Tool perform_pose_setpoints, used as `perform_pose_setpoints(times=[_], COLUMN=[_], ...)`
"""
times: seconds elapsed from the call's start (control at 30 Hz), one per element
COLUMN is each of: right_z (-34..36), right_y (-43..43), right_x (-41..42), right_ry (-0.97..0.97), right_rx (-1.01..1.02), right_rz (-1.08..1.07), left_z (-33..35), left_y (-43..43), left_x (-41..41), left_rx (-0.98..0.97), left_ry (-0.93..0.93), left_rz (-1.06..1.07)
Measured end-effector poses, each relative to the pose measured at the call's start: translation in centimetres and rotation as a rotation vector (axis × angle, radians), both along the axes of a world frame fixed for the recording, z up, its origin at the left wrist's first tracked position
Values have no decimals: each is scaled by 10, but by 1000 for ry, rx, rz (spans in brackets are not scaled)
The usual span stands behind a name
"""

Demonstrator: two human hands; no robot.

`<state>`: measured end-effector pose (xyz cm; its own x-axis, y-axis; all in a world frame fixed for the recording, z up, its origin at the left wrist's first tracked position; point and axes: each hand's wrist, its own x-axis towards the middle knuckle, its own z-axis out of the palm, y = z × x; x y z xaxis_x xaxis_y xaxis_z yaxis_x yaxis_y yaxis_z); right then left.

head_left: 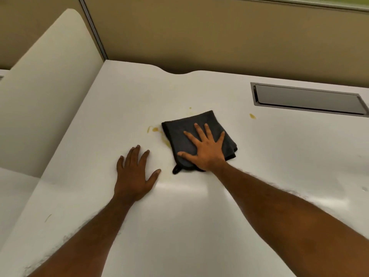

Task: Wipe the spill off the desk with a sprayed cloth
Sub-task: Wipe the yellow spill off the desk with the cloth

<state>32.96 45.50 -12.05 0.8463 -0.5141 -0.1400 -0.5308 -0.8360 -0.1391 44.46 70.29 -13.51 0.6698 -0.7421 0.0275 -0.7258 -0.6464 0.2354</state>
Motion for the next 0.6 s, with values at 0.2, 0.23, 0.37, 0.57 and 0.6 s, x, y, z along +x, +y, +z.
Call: perform_pose_setpoints(times=[0.2,0.23,0.37,0.57,0.6], right_z=[-3,-6,1,-7,-5], right_y=[42,44,21,49,38], right_x=[18,14,11,26,23], right_ry=[3,4,-19,-7,-18], right_rx=[-10,-25,-7,-44,-35], right_rz=[-81,44,35,160,233], left_z=[0,0,-6,-11,-10], left_y=[-4,-3,0,3,3], left_x=[27,31,36,34,34], left_rx=[-11,-12,-18,-6,-1], left_ry=[-32,-10,35,-15,-14], left_rz=[41,71,99,69,69])
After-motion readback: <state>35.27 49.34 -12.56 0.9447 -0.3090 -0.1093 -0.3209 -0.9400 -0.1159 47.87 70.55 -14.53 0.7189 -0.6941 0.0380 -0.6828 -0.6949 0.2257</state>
